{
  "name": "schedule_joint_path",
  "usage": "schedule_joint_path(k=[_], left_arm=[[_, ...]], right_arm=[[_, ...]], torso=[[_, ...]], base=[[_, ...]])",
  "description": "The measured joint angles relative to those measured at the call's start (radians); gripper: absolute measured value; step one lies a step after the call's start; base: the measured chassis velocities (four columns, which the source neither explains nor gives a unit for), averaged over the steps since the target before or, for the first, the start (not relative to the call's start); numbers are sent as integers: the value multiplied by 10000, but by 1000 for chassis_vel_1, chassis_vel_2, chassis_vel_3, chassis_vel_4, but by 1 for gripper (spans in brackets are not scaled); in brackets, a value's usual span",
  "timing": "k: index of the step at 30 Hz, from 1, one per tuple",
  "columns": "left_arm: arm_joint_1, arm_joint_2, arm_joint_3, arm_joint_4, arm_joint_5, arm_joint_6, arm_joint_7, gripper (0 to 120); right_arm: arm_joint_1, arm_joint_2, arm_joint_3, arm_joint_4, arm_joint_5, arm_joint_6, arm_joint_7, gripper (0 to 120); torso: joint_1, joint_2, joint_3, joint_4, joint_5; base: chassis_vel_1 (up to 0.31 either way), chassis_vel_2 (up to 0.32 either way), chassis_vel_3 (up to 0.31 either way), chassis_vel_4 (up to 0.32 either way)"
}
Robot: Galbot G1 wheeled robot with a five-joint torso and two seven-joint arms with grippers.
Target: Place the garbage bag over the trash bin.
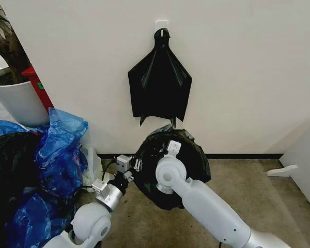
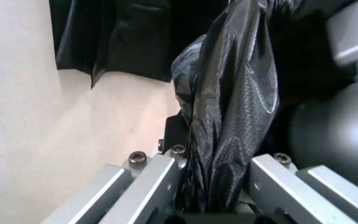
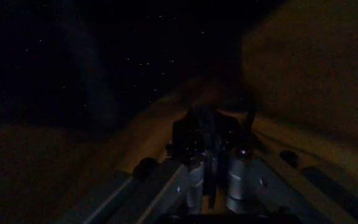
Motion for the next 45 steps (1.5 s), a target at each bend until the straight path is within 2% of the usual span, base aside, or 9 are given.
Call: schedule_joint_path(k=[10,21,37,45], left_arm=[[88,79,-48,-195,4,42,18,1],[-253,-118,-79,552,-16,28,-189,1],[-398,-248,-181,594,-452,360,-683,1],[-436,-370,-229,928,-797,584,-1084,1]], right_arm=[[35,117,56,-122,-38,17,-73,0],[-246,-329,-364,1294,565,72,491,0],[-1011,-816,-693,2166,264,-55,188,0],[-1247,-1500,-837,3669,35,-128,168,0]], torso=[[0,0,0,1,0],[0,0,0,0,-1],[0,0,0,-1,0],[0,0,0,1,0]], base=[[0,0,0,0],[0,0,0,0],[0,0,0,0],[0,0,0,0]])
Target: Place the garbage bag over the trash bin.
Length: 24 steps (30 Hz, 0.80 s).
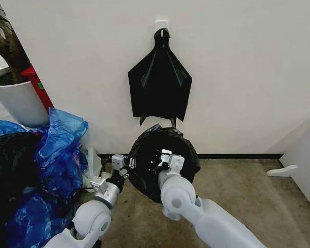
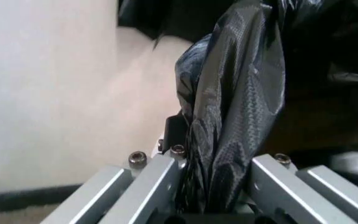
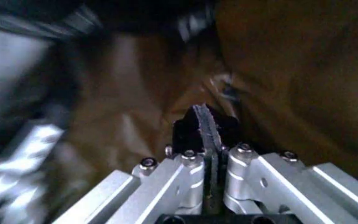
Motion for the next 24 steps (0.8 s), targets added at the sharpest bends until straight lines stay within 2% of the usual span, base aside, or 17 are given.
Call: schedule_joint_path(k=[6,8,9,12,14,15,18,19,22,23,24], left_arm=[[-29,-73,-16,252,-646,407,-694,1],[-64,-125,-30,316,-1073,669,-1005,1],[-112,-230,-22,390,-1436,890,-1249,1],[-171,-342,6,457,-1813,1153,-1450,1],[-222,-453,27,487,-2302,1456,-1619,1],[-271,-545,33,488,-2797,1783,-1776,1],[-332,-733,50,491,-3516,2315,-2146,1],[-332,-733,50,491,-3516,2315,-2146,1],[-360,-832,72,551,-3758,2594,-2341,1],[-365,-908,93,658,-3885,2809,-2490,1],[-366,-913,93,662,-3891,2821,-2498,1]], right_arm=[[-882,-1030,604,1892,-292,-208,-772,0],[-1356,-1512,1087,2588,-422,-210,-1530,0],[-1798,-1922,1704,3045,-626,-180,-2658,0],[-2213,-2242,2301,3258,-1247,14,-3939,0],[-2532,-2490,2721,3142,-2277,497,-4983,0],[-2835,-2611,3154,2763,-3364,929,-5762,0],[-3826,-2490,4445,1750,-4956,1638,-7710,0],[-3826,-2490,4445,1750,-4956,1638,-7710,0],[-4630,-2206,5422,1020,-5812,2230,-9206,0],[-5419,-1867,6430,374,-6448,2825,-10538,0],[-5455,-1849,6479,349,-6468,2850,-10591,0]], torso=[[0,0,0,-2,1],[0,0,-1,-4,2],[-1,0,0,-2,1],[0,0,-1,-4,0],[0,0,-1,-2,2],[-1,0,-1,0,0],[0,-2,0,1,2],[0,-2,0,1,2],[-1,-2,-1,-1,4],[0,-2,0,-4,5],[0,-2,0,-3,5]], base=[[0,0,0,0],[0,0,0,0],[0,0,0,0],[0,0,0,0],[0,0,0,0],[0,0,0,0],[0,0,0,0],[0,0,0,0],[0,0,0,0],[0,0,0,0],[0,0,0,0]])
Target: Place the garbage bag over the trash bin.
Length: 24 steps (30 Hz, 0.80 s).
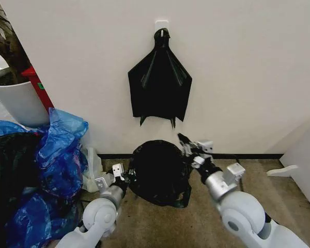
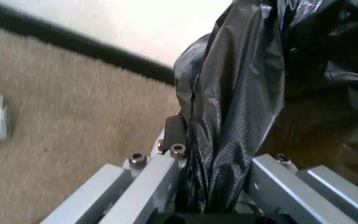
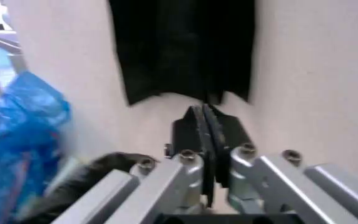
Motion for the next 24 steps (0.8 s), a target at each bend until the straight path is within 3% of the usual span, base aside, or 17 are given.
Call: schedule_joint_path(k=[1,5,12,16,18,19,20,21,24], left_arm=[[-14,-61,9,57,-140,186,-164,1],[-121,-112,90,143,-455,606,-562,1],[-435,-204,311,338,-501,593,-851,1],[-589,-131,433,224,126,114,-336,1],[-609,-129,433,205,144,100,-321,1],[-703,-126,382,175,13,126,-348,1],[-715,-124,366,176,-24,136,-354,1],[-818,-112,188,175,-478,229,-452,1],[-1000,-107,-110,216,-1616,386,-875,1]], right_arm=[[-571,277,811,-309,-166,354,-790,4],[-1149,660,1499,-491,-133,610,-1334,16],[-1692,929,1703,-353,-252,454,-1061,39],[-1647,577,894,1413,1152,-1919,1425,59],[-1634,569,870,1543,1313,-2108,1590,61],[-1663,574,907,2037,2570,-2836,2482,68],[-1684,580,941,2120,2863,-2940,2638,69],[-1870,619,1302,2451,4362,-3349,3245,76],[-2458,613,2268,2545,6255,-3843,2766,88]], torso=[[0,0,0,0,-1],[0,0,0,0,-1],[0,0,0,0,-1],[0,0,0,7,-8],[0,1,-1,6,-9],[0,0,0,7,-7],[0,0,0,6,-6],[0,1,0,4,-8],[0,1,0,3,-4]], base=[[0,0,0,0],[0,0,0,0],[0,0,0,0],[0,0,0,0],[0,0,0,0],[0,0,0,0],[0,0,0,0],[0,0,0,0],[0,0,0,0]])
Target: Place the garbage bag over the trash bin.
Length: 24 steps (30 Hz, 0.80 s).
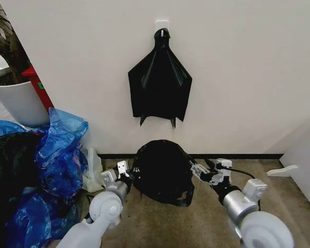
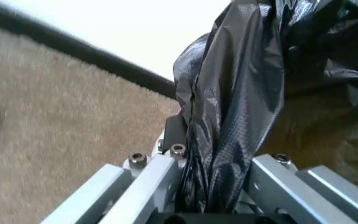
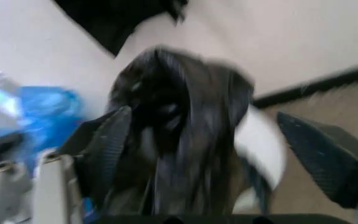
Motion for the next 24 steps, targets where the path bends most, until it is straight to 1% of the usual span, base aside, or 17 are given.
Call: schedule_joint_path(k=[1,2,3,4,5,6,8,10,11,12,13,16,19,24], left_arm=[[0,0,0,0,0,0,0,1],[-47,-6,-63,28,-265,22,-105,1],[-145,-13,-160,112,-707,41,-254,1],[-172,-12,-176,134,-813,44,-286,1],[-260,-8,-209,180,-1174,58,-401,1],[-275,-7,-213,185,-1241,62,-423,1],[-390,-5,-236,195,-1801,122,-594,1],[-390,-5,-236,195,-1801,122,-594,1],[-476,-12,-255,196,-2221,219,-668,1],[-508,-13,-260,196,-2362,253,-685,1],[-601,-11,-268,213,-2752,326,-715,1],[-682,61,-285,267,-3289,534,-692,1],[-718,116,-296,284,-3461,588,-642,1],[-813,150,-296,321,-3590,656,-513,1]], right_arm=[[0,0,0,0,0,0,0,88],[-208,-23,271,-65,311,-58,-471,90],[-641,-92,781,-333,707,-80,-1589,97],[-761,-120,924,-448,804,-81,-1968,98],[-1079,-216,1294,-885,1025,-78,-3165,99],[-1123,-228,1344,-960,1041,-73,-3360,100],[-1390,-308,1589,-1590,1047,126,-4625,100],[-1400,-311,1593,-1623,1045,148,-4679,100],[-1473,-316,1581,-2085,1025,482,-5344,100],[-1486,-302,1554,-2288,1020,600,-5594,100],[-1432,-243,1411,-2873,1018,868,-6433,100],[-978,-120,1258,-3804,727,1374,-7921,100],[-917,-147,1250,-4037,662,1419,-8197,100],[-920,-108,1115,-4203,542,1406,-8055,100]], torso=[[0,0,0,0,0],[0,0,0,-2,-1],[0,0,0,-2,-1],[0,0,0,-2,-1],[0,0,0,-1,-2],[0,0,0,-2,-3],[0,0,0,-3,1],[0,0,0,-3,1],[0,0,0,-2,0],[0,0,0,-3,-3],[0,0,0,-3,1],[0,0,0,2,1],[0,0,0,1,-1],[0,0,0,-1,-1]], base=[[0,0,0,0],[0,0,0,0],[0,0,0,0],[0,0,0,0],[0,0,0,0],[0,0,0,0],[0,0,0,0],[0,0,0,0],[0,0,0,0],[0,0,0,0],[0,0,0,0],[0,0,0,0],[0,0,0,0],[0,0,0,0]])
